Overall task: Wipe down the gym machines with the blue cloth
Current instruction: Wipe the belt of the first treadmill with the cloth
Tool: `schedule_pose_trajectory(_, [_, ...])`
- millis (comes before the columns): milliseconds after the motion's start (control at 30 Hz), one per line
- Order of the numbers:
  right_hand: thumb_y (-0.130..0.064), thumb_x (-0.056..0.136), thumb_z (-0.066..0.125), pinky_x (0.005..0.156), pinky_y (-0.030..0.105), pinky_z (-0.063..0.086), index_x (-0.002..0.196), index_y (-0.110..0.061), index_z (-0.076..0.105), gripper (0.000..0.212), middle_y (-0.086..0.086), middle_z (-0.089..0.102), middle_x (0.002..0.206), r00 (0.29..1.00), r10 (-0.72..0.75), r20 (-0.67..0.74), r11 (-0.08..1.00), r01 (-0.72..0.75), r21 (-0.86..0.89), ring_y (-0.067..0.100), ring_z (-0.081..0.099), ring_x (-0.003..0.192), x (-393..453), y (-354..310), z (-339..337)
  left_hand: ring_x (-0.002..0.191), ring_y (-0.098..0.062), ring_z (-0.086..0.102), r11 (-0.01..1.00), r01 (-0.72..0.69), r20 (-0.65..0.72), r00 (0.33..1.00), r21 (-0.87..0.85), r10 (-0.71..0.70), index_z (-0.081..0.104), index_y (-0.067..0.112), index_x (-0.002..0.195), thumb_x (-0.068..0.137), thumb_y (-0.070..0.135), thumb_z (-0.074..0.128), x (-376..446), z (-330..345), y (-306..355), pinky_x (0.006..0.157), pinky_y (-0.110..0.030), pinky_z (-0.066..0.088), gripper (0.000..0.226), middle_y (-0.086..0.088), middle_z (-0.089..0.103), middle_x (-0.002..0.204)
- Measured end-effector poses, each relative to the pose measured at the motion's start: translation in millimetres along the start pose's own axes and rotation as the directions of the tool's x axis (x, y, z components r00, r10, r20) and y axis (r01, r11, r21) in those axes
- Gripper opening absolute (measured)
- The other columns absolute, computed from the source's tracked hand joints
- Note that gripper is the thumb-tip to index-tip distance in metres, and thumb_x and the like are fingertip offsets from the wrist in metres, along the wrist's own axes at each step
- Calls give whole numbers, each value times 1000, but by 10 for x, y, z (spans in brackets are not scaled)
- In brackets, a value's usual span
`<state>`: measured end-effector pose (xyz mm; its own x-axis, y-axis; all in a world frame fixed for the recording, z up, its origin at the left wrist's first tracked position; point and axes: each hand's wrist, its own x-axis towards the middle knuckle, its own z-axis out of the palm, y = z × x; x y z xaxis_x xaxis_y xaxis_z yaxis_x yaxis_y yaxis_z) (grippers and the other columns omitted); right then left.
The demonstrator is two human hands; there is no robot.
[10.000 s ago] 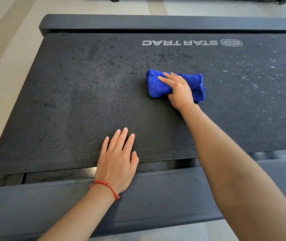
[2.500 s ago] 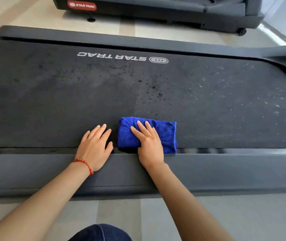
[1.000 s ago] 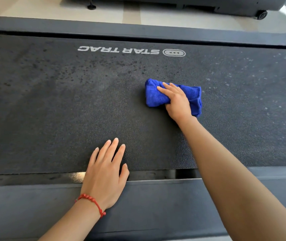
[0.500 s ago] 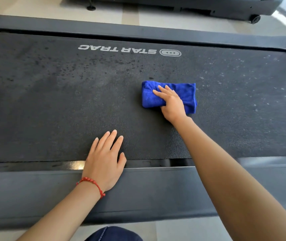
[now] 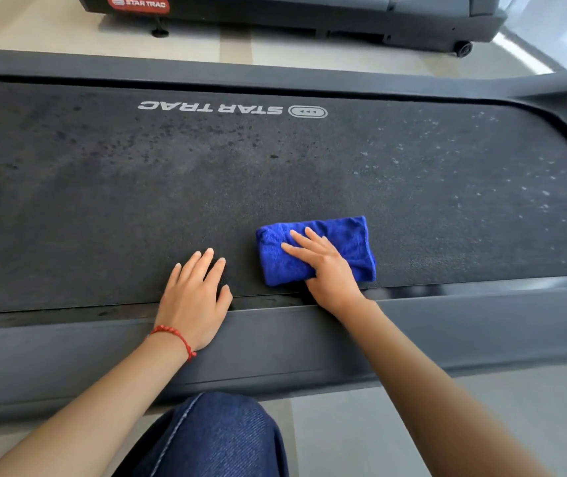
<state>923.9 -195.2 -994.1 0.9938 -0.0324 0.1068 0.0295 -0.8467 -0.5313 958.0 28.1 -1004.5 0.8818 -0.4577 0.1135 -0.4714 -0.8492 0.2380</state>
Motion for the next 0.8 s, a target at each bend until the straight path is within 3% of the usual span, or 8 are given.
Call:
schedule_pose_trajectory(100, [17, 70, 47, 111, 20, -1, 131, -20, 51, 71, -1, 37, 146, 1000, -13, 14, 1000, 13, 13, 19, 21, 141, -202, -25, -1, 111, -42, 55, 999, -21, 49, 999, 43, 19, 64, -4, 113, 80, 26, 43, 8, -6, 2, 86, -58, 43, 49, -24, 58, 121])
schedule_pose_trajectory(267, [17, 68, 46, 112, 22, -2, 132, -19, 50, 73, -2, 35, 147, 998, -29, 64, 999, 28, 20, 20, 19, 141, -337, -26, -58, 117, -42, 50, 998, -41, 66, 997, 47, 38, 60, -5, 117, 77, 12, 71, 31, 2, 47, 90, -58, 42, 45, -27, 53, 127])
schedule_pose_trajectory(500, [17, 70, 38, 113, 20, -1, 132, -24, 50, 76, -7, 32, 148, 995, -29, 96, 1000, 29, -4, 16, 17, 142, -303, 92, -203, 125, -46, 40, 997, 60, 59, 997, -48, -58, 57, -4, 122, 82, 12, 68, 55, 112, 406, 98, -60, 31, 45, -31, 45, 133])
schedule_pose_trajectory(700, [18, 68, 40, 115, 24, 3, 129, -23, 52, 75, -6, 36, 146, 998, 67, 18, 998, -67, -3, 11, 19, 139, -441, 532, -418, 140, -30, 19, 998, 61, 74, 996, -21, -59, 40, 8, 140, 96, 29, 45, 124, 148, 532, 111, -48, 12, 49, -18, 25, 150])
schedule_pose_trajectory(800, [18, 68, 41, 113, 23, 2, 130, -24, 52, 76, -6, 37, 145, 997, 75, 8, 997, -75, -7, 5, 18, 135, -443, 580, -432, 138, -33, 24, 998, 53, 64, 997, -28, -51, 44, 8, 137, 92, 27, 52, 121, 157, 528, 109, -51, 16, 50, -20, 30, 147])
